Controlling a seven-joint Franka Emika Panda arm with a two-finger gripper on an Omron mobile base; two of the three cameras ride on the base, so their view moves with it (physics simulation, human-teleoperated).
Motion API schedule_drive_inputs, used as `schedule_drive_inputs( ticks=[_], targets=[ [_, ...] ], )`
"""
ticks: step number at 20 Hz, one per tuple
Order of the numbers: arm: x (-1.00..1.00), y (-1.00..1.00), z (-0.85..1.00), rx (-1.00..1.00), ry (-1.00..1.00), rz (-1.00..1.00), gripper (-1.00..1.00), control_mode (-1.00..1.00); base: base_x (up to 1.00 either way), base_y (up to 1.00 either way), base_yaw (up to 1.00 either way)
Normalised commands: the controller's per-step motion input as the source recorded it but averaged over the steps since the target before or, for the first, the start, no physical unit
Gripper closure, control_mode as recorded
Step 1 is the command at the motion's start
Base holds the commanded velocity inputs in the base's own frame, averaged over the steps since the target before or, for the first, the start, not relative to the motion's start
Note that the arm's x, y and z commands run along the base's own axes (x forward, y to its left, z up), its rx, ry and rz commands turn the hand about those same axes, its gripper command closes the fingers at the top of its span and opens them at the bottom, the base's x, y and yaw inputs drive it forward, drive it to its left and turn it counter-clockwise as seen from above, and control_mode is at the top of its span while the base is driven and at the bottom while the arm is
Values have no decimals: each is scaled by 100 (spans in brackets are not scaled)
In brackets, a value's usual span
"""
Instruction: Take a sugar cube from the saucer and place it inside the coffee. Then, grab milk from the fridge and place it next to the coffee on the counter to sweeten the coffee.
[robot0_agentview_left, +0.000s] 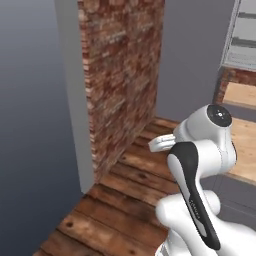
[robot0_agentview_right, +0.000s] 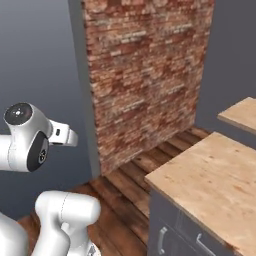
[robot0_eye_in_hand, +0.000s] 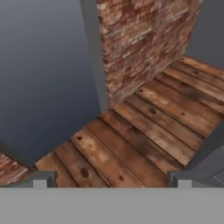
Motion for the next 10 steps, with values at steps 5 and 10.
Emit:
schedule_drive_inputs(
  ticks=[5, 10],
  targets=[
    [0, 0, 0, 0, 0, 0, -100, 100, 100, 77, -58],
    [0, 0, 0, 0, 0, 0, -100, 100, 100, 74, -58]
  ],
)
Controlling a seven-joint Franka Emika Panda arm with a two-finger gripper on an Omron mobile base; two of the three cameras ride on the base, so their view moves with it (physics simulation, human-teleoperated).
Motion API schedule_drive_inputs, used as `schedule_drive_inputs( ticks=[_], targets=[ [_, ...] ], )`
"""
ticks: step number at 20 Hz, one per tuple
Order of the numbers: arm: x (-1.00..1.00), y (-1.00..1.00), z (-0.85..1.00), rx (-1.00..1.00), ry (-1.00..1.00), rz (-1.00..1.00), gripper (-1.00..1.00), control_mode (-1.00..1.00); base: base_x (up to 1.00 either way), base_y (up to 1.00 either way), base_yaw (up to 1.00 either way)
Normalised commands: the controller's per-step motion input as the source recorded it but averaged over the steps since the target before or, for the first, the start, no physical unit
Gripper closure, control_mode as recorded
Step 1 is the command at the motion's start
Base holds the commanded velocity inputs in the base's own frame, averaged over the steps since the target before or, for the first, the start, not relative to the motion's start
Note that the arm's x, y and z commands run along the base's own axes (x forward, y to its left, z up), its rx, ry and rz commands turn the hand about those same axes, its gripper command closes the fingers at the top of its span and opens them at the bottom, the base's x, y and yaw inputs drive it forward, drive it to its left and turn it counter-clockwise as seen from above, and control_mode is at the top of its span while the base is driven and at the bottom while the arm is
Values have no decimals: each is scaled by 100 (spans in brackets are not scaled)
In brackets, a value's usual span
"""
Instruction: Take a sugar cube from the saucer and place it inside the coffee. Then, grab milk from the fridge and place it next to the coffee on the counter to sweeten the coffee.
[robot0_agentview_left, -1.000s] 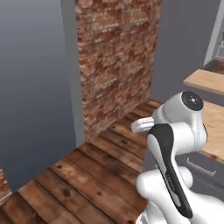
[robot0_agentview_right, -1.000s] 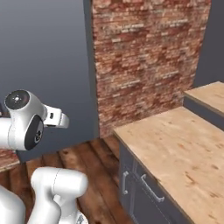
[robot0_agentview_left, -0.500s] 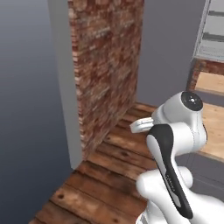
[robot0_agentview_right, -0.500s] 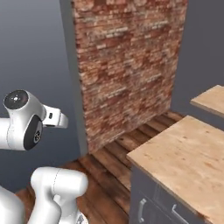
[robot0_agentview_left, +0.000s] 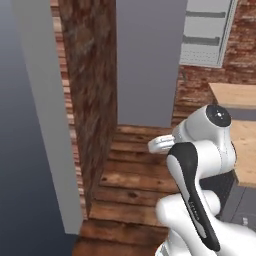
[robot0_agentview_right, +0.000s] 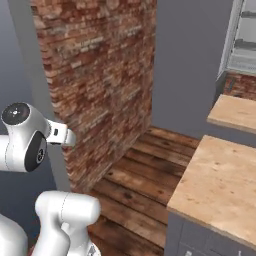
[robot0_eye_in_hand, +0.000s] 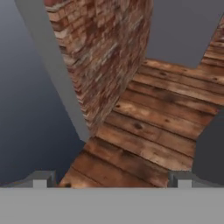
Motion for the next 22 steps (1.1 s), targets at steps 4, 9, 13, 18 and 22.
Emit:
schedule_drive_inputs(
  ticks=[4, 9, 13, 18, 22],
  targets=[
    [0, 0, 0, 0, 0, 0, -100, 100, 100, 24, -46],
    [0, 0, 0, 0, 0, 0, -100, 100, 100, -42, -31],
    [0, 0, 0, 0, 0, 0, -100, 100, 100, -3, -30],
    [0, 0, 0, 0, 0, 0, -100, 100, 100, -4, -28],
    [0, 0, 0, 0, 0, 0, -100, 100, 100, -6, -17]
  ],
)
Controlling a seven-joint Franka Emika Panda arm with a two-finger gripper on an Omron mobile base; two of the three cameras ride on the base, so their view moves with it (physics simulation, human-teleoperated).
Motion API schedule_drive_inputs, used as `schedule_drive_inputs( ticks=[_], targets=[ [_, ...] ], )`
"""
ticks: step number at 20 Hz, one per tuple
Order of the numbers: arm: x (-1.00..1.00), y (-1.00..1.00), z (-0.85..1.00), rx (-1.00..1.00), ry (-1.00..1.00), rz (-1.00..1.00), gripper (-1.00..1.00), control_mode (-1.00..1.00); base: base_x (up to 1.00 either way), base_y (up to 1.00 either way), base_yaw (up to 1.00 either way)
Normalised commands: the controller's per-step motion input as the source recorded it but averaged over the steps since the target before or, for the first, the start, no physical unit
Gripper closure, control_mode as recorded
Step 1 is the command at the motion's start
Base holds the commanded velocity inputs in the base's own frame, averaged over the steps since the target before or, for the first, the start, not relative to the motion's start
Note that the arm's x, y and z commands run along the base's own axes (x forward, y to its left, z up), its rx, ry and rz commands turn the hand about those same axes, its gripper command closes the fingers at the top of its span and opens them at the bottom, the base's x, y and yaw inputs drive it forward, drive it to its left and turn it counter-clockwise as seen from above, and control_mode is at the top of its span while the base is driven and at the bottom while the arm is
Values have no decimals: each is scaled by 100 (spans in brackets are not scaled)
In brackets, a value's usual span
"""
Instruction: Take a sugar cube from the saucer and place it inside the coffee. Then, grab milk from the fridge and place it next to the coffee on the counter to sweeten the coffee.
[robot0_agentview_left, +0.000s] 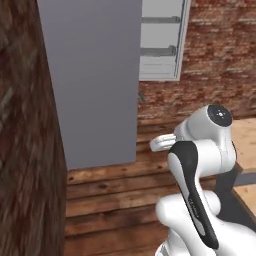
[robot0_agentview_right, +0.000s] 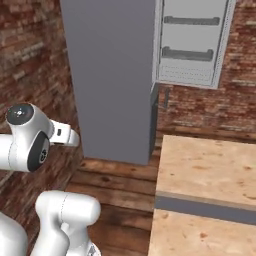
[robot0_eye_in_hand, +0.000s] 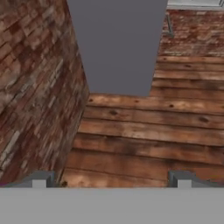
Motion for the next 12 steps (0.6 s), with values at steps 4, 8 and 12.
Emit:
schedule_drive_inputs(
  ticks=[4, 8, 12],
  targets=[
    [0, 0, 0, 0, 0, 0, -100, 100, 100, -11, -14],
    [0, 0, 0, 0, 0, 0, -100, 100, 100, -22, -18],
    [0, 0, 0, 0, 0, 0, -100, 100, 100, -33, -24]
  ],
)
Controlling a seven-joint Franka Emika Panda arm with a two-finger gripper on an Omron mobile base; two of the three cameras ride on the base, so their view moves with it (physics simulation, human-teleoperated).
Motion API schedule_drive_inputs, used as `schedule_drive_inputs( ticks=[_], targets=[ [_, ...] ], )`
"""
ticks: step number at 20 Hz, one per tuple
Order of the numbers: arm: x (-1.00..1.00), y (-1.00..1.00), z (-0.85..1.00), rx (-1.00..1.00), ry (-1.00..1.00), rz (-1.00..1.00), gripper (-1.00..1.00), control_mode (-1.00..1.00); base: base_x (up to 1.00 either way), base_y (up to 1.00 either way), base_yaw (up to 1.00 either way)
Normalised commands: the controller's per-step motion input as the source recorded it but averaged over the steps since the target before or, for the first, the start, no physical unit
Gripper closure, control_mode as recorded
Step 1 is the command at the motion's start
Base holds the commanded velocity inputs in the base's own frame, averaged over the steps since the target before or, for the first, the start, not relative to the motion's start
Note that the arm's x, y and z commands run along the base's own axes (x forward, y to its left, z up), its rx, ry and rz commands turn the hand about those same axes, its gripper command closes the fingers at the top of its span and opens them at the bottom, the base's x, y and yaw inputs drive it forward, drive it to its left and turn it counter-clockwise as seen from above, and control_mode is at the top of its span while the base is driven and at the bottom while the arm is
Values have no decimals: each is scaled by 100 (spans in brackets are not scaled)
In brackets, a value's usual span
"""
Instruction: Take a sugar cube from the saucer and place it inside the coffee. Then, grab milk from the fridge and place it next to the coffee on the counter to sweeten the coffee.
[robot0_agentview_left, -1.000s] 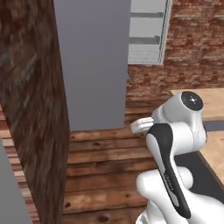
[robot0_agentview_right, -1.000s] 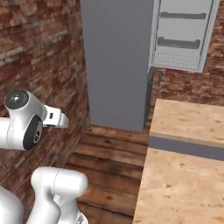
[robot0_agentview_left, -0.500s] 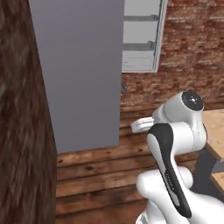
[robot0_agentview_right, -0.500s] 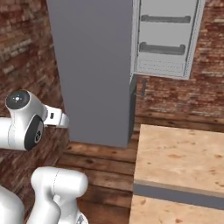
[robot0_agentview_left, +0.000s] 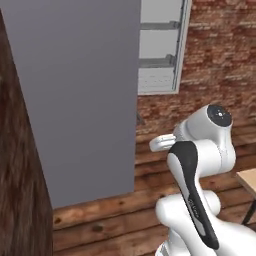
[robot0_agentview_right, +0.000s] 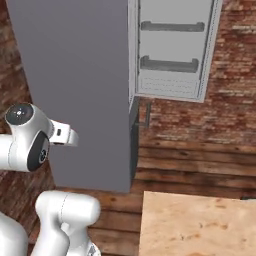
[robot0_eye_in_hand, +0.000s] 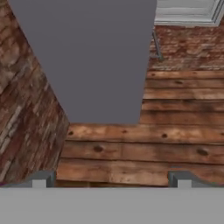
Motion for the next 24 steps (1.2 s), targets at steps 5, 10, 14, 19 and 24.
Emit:
schedule_drive_inputs(
  ticks=[5, 10, 14, 19, 24],
  targets=[
    [0, 0, 0, 0, 0, 0, -100, 100, 100, -44, -34],
    [0, 0, 0, 0, 0, 0, -100, 100, 100, -44, -39],
    [0, 0, 0, 0, 0, 0, -100, 100, 100, -46, -41],
    [0, 0, 0, 0, 0, 0, -100, 100, 100, -51, -34],
    [0, 0, 0, 0, 0, 0, -100, 100, 100, -65, -16]
  ],
)
